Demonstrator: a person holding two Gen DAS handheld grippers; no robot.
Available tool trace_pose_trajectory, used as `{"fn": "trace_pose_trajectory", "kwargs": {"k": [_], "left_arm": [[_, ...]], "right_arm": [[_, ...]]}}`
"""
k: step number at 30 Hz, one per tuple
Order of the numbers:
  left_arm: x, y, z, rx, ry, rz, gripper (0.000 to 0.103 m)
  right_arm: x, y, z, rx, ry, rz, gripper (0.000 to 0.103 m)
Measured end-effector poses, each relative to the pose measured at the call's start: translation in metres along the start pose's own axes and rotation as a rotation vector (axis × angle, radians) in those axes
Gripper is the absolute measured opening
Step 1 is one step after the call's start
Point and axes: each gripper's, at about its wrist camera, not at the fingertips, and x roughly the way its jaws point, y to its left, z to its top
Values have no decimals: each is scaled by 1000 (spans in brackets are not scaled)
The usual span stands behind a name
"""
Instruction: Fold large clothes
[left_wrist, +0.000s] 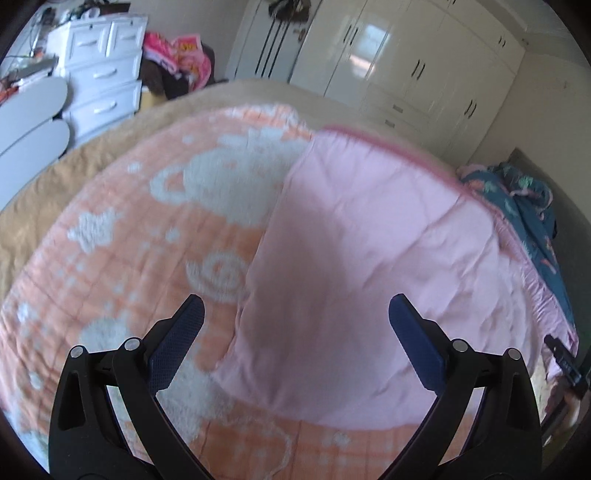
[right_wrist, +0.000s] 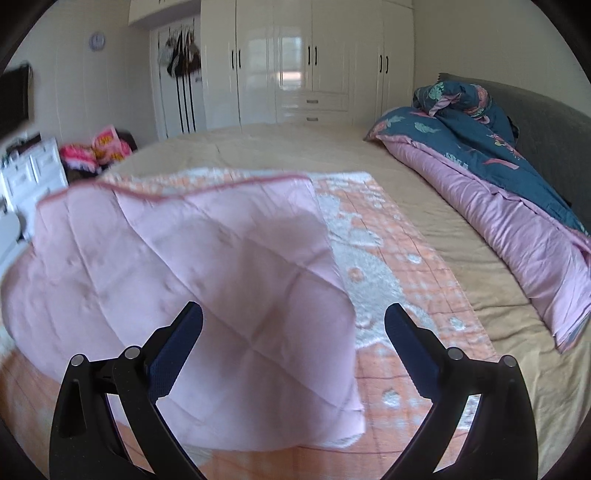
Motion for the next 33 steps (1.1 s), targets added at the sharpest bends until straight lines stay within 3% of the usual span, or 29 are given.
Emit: {"fn": "trace_pose_trajectory", "kwargs": {"k": [5, 8, 10, 11, 12, 13, 15, 16, 18, 19, 21, 24, 28, 30, 33], "left_arm": [[20, 12, -13, -64, 55, -76, 94], [34, 7, -18, -35, 84, -90, 93], [36, 1, -18, 16, 74, -73, 85], [36, -2, -17, 34, 68, -69, 73], [35, -5, -16, 57, 57, -73, 58], [35, -9, -15, 81, 50, -72, 52], [32, -21, -14, 153, 29, -48, 34], [30, -28, -13, 188, 10, -38, 30], [24, -36, -9, 219, -21, -34, 21], [21, -37, -5, 218, -35, -44, 21], [16, -39, 6, 204, -64, -61, 19], [13, -42, 26, 179, -98, -82, 19], [19, -47, 41, 154, -115, -89, 19], [23, -49, 44, 156, -117, -69, 19], [32, -52, 48, 160, -121, -48, 19]], "right_arm": [[20, -18, -11, 66, 63, 50, 98], [29, -21, -17, 64, 86, 80, 98], [34, -17, -20, 27, 94, 83, 97], [35, -16, -21, 20, 98, 86, 95], [38, -14, -22, 18, 109, 106, 85], [40, -12, -22, 22, 122, 134, 72], [40, -5, -22, 3, 119, 118, 63], [40, -2, -21, -6, 117, 115, 50], [34, 0, -16, 16, 106, 121, 35], [31, -1, -13, 30, 100, 127, 25], [16, 0, -2, 72, 35, 135, 20], [3, 2, 11, 87, -63, 130, 18], [3, -10, 27, 188, -107, 151, 14], [4, -16, 35, 205, -135, 102, 10], [16, -28, 43, 254, -138, 134, 10]]}}
